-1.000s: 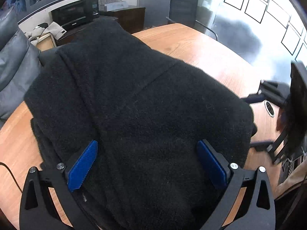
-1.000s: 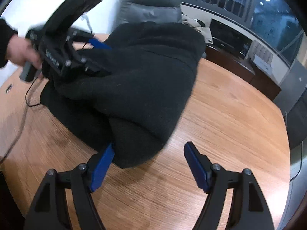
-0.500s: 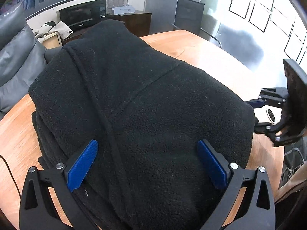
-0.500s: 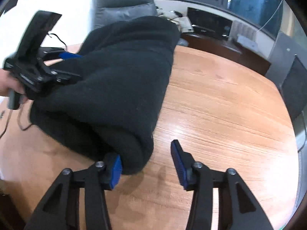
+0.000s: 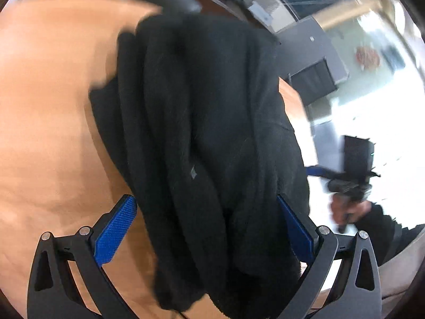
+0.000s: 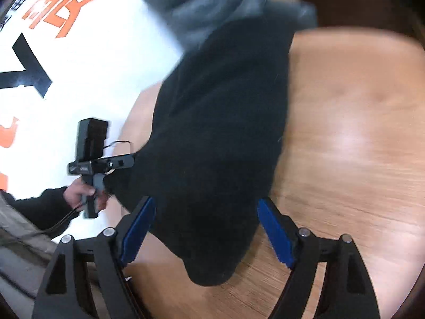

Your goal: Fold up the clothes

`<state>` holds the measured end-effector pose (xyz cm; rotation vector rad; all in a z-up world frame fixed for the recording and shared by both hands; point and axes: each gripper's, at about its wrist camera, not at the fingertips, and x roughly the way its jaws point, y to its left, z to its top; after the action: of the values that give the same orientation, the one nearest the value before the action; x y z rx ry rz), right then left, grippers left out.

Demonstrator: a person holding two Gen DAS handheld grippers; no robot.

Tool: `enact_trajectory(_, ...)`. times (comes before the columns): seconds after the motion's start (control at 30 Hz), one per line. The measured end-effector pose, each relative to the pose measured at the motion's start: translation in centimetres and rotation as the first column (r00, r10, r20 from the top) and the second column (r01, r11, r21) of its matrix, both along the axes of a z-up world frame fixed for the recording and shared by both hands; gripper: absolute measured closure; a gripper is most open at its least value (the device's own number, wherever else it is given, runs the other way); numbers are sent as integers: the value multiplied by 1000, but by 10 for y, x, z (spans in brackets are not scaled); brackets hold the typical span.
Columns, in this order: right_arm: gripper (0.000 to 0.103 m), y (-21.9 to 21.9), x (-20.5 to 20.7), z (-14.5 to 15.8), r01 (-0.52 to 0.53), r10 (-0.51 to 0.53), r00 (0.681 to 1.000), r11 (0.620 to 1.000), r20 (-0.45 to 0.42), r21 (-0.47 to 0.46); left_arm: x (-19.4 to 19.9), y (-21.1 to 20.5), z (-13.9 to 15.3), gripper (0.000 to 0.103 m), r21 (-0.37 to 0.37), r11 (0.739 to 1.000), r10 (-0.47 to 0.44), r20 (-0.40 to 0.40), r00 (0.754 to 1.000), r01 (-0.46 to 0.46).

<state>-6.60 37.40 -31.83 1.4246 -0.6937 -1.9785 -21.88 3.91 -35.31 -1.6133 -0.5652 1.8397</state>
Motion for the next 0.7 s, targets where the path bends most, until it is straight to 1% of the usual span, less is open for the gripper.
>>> enact_trajectory(0.07,19,-2,-8,-16,-56,56,998,998,32,-3,-1,-5,-16,0,69,997,21,62,998,-26)
enact_trajectory(0.17,17,1,-12,-34,-83,86,993,996,79,-33,-4,-8,-35,0,152,988,15,127,992,-35)
enact_trajectory(0.23,15,-1,-11,-38,-85,89,993,995,81,-48,-5,-8,-41,0,206,978,-2,135,991,-26)
enact_trajectory(0.27,13,-3,-12,-41,-84,89,993,995,83,-57,-6,-7,-42,0,224,974,-18,125,992,-11)
enact_trajectory(0.37,11,-5,-10,-54,-67,77,992,993,96,-99,-7,-1,-43,0,243,970,-51,129,990,18)
enact_trajectory(0.43,11,-9,-10,-60,-55,67,994,990,86,-127,-8,3,-44,0,247,969,-58,142,988,21)
enact_trajectory(0.5,12,-15,-11,-60,-47,56,996,991,70,-126,-10,5,-45,0,255,967,-54,154,987,13)
enact_trajectory(0.53,20,-18,-10,-60,-43,51,997,992,65,-120,-12,4,-45,0,263,965,-40,161,986,-3)
enact_trajectory(0.57,31,-21,-6,-61,-41,48,997,994,67,-104,-12,3,-45,0,271,962,-30,166,986,-16)
enact_trajectory(0.6,34,-24,-2,-59,-39,44,997,995,62,-89,-11,3,-44,4,277,961,-26,165,986,-21)
enact_trajectory(0.63,41,-27,1,-53,-40,44,998,996,44,-76,-10,3,-39,8,277,961,-30,149,988,-12)
enact_trajectory(0.67,45,-33,4,-46,-45,47,999,997,24,-59,-9,2,-32,18,272,962,-39,124,992,4)
enact_trajectory(0.7,46,-41,5,-39,-50,50,999,998,7,-43,-8,0,-25,25,267,963,-49,98,994,21)
